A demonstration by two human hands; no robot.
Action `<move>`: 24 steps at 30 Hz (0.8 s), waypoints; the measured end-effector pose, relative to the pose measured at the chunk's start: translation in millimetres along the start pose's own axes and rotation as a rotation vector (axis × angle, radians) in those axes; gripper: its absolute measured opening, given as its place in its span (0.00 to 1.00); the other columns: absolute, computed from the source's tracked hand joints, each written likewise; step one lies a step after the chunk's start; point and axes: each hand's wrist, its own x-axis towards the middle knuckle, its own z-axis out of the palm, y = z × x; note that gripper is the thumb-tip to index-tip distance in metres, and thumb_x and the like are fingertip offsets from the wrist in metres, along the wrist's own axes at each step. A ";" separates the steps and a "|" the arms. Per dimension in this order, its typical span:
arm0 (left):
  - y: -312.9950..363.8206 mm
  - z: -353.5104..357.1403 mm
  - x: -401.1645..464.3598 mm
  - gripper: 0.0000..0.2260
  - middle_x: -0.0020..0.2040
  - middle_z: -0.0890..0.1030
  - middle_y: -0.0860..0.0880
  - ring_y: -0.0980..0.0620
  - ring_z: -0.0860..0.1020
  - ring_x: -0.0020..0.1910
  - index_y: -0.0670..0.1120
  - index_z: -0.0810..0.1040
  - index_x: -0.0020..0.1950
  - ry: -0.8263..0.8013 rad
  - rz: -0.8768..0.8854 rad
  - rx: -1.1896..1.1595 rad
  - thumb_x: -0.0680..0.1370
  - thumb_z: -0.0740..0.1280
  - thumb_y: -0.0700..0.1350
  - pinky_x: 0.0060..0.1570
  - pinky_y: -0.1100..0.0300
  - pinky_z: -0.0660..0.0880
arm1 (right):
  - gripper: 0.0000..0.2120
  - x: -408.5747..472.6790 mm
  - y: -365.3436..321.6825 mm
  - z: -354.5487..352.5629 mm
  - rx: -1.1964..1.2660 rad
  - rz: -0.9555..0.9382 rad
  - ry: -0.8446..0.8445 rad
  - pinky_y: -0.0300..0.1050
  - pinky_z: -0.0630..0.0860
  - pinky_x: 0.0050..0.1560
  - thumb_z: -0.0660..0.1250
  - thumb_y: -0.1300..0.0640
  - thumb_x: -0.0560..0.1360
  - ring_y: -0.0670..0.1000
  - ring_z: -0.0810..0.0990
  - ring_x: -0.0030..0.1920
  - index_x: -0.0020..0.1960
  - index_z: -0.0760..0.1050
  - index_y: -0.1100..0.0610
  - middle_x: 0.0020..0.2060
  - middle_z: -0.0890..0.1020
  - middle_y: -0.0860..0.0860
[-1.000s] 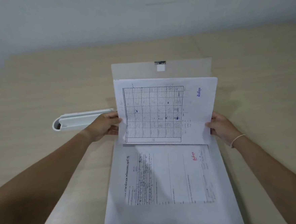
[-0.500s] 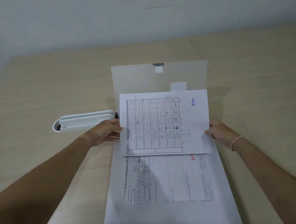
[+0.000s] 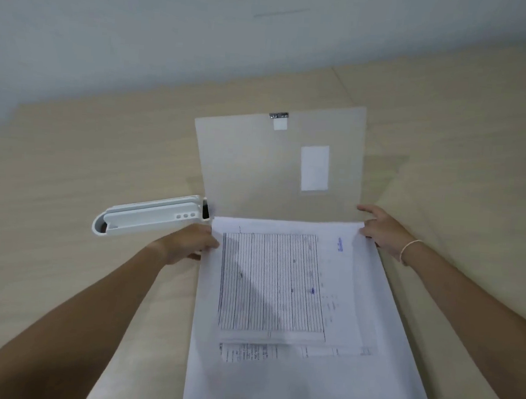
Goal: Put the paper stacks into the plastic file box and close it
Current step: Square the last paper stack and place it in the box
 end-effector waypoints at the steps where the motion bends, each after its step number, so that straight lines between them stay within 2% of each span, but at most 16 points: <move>1: -2.0 0.6 -1.3 0.08 0.47 0.78 0.48 0.52 0.76 0.45 0.44 0.78 0.51 -0.024 -0.025 -0.001 0.76 0.62 0.40 0.44 0.59 0.73 | 0.26 -0.4 -0.5 2.1 -0.024 -0.018 -0.006 0.42 0.67 0.37 0.58 0.70 0.72 0.54 0.72 0.38 0.67 0.68 0.52 0.37 0.73 0.55; 3: -2.9 0.8 -3.3 0.11 0.50 0.77 0.48 0.51 0.75 0.48 0.44 0.76 0.56 -0.021 -0.038 -0.011 0.75 0.61 0.40 0.45 0.57 0.73 | 0.25 -2.2 -1.8 5.3 -0.080 -0.049 -0.024 0.41 0.72 0.45 0.56 0.71 0.72 0.57 0.76 0.46 0.67 0.71 0.55 0.44 0.77 0.59; 6: -2.6 -0.1 -2.8 0.19 0.50 0.76 0.47 0.49 0.75 0.49 0.56 0.70 0.62 0.055 0.016 0.023 0.74 0.61 0.40 0.50 0.56 0.73 | 0.21 -5.6 -5.4 9.4 -0.162 -0.077 -0.027 0.37 0.71 0.48 0.54 0.72 0.73 0.53 0.76 0.52 0.59 0.78 0.61 0.48 0.79 0.54; 7: -2.5 0.5 -2.3 0.20 0.48 0.76 0.47 0.49 0.74 0.47 0.58 0.69 0.63 0.082 0.052 0.056 0.74 0.60 0.39 0.49 0.57 0.72 | 0.20 -5.6 -5.8 10.8 -0.181 -0.081 -0.024 0.39 0.70 0.52 0.54 0.72 0.73 0.53 0.76 0.56 0.57 0.80 0.62 0.51 0.80 0.54; 9: -2.8 3.5 -0.3 0.19 0.48 0.77 0.48 0.52 0.74 0.44 0.57 0.72 0.60 0.129 0.127 0.157 0.74 0.59 0.38 0.44 0.62 0.71 | 0.19 -5.3 -5.3 12.0 -0.215 -0.092 -0.014 0.39 0.67 0.56 0.53 0.71 0.73 0.53 0.75 0.61 0.54 0.80 0.62 0.57 0.80 0.54; 13: -4.6 8.0 1.2 0.11 0.54 0.80 0.48 0.52 0.75 0.51 0.49 0.80 0.51 0.200 0.196 0.478 0.76 0.59 0.41 0.49 0.62 0.67 | 0.16 -8.9 -4.6 14.8 -0.305 -0.124 -0.055 0.38 0.68 0.52 0.56 0.66 0.75 0.49 0.77 0.54 0.48 0.82 0.57 0.55 0.82 0.52; 16: -5.6 8.4 -0.2 0.14 0.54 0.81 0.49 0.49 0.76 0.54 0.46 0.83 0.44 0.167 0.121 0.637 0.77 0.58 0.46 0.53 0.59 0.69 | 0.11 -10.9 -2.9 18.3 -0.408 -0.111 -0.137 0.38 0.72 0.45 0.61 0.58 0.75 0.47 0.79 0.47 0.41 0.83 0.53 0.50 0.84 0.50; 17: -5.3 8.2 -1.0 0.15 0.53 0.81 0.48 0.48 0.77 0.54 0.47 0.84 0.43 0.172 0.089 0.665 0.77 0.57 0.48 0.54 0.58 0.69 | 0.11 -11.6 -2.5 19.4 -0.452 -0.104 -0.140 0.42 0.73 0.47 0.63 0.55 0.74 0.51 0.80 0.47 0.39 0.83 0.55 0.48 0.85 0.51; 20: -7.2 5.5 -2.6 0.16 0.47 0.81 0.46 0.47 0.77 0.48 0.44 0.81 0.39 0.245 0.105 0.642 0.76 0.57 0.50 0.50 0.53 0.71 | 0.16 -9.5 -1.6 22.1 -0.506 -0.163 -0.049 0.51 0.74 0.53 0.63 0.54 0.75 0.62 0.78 0.49 0.45 0.80 0.67 0.48 0.82 0.63; 22: -7.7 2.7 -1.0 0.13 0.39 0.81 0.44 0.50 0.78 0.39 0.41 0.75 0.37 0.336 0.204 0.491 0.75 0.58 0.48 0.44 0.52 0.71 | 0.14 -7.2 -3.7 21.4 -0.423 -0.232 0.047 0.47 0.72 0.49 0.63 0.55 0.76 0.58 0.78 0.44 0.51 0.80 0.64 0.53 0.81 0.61; 24: -3.4 0.1 1.0 0.09 0.39 0.80 0.48 0.59 0.78 0.34 0.46 0.76 0.41 0.437 0.253 0.292 0.76 0.59 0.47 0.39 0.59 0.69 | 0.15 -1.7 -7.4 18.6 -0.268 -0.243 0.142 0.41 0.69 0.50 0.63 0.57 0.76 0.52 0.75 0.44 0.61 0.76 0.58 0.60 0.76 0.57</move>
